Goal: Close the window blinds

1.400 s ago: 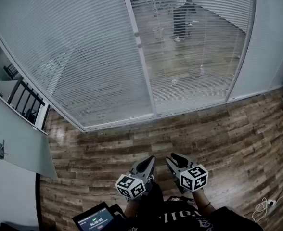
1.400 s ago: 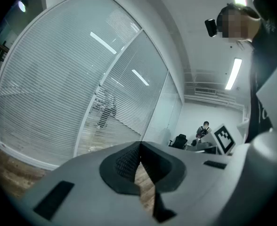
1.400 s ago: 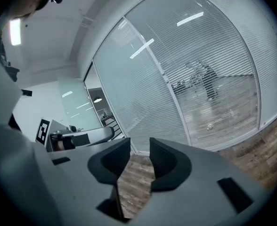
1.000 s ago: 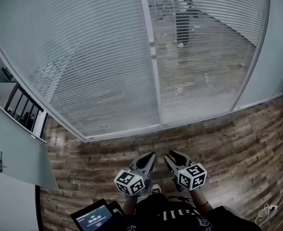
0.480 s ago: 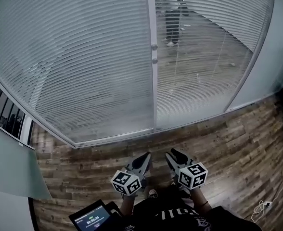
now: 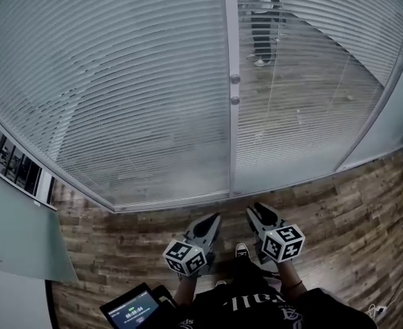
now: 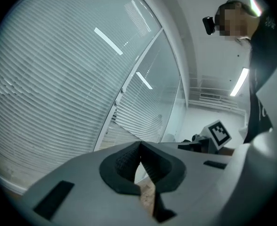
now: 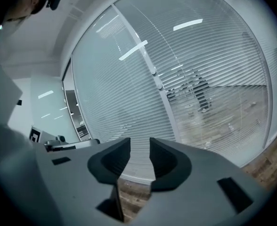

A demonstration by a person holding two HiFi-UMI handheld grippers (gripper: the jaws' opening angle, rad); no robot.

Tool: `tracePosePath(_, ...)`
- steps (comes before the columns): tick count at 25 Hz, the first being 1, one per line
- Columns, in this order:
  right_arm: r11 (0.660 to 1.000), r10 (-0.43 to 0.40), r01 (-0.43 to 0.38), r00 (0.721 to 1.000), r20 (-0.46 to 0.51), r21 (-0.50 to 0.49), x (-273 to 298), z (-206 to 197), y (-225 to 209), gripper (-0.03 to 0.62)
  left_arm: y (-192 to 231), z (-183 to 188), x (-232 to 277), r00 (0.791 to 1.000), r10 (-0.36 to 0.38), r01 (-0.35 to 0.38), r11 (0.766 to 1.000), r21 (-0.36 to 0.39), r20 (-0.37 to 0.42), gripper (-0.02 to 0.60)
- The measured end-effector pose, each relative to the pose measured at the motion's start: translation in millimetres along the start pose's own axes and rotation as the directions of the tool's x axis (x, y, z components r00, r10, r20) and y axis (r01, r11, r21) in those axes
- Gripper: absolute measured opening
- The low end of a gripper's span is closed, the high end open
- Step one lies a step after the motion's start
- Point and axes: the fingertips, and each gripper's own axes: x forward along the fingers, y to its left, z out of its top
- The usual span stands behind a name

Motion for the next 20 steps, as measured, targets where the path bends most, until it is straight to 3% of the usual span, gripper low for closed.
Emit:
tracePosePath(6,0.997,0.073,-0.072,0.997,0.033,-0.034,54,63,-44,0.137,29,36,71,0.998,0.049,-0.05,0.998,0.036,0.039,0.005)
tracePosePath(11,0.994,0.102,-0.099,0.994,0.048,-0.053,103,101,-74,0.137,53,44,99,0.994,0.1,-0.101,0.994,0.036,0.035,0.005)
tracePosePath(16,0.994,0.103,-0.1,0.989,0.102,-0.035,146,144,-92,0.137,78,41,109,0.989,0.151,-0.151,0.988,0.016,0.005,0.005)
tracePosePath(20,0.999,0.041,-0.045,0.986,0.16,0.024,177,179,-108,0.137,101,51,122,0.989,0.145,-0.145,0.989,0.013,0.003,0.005)
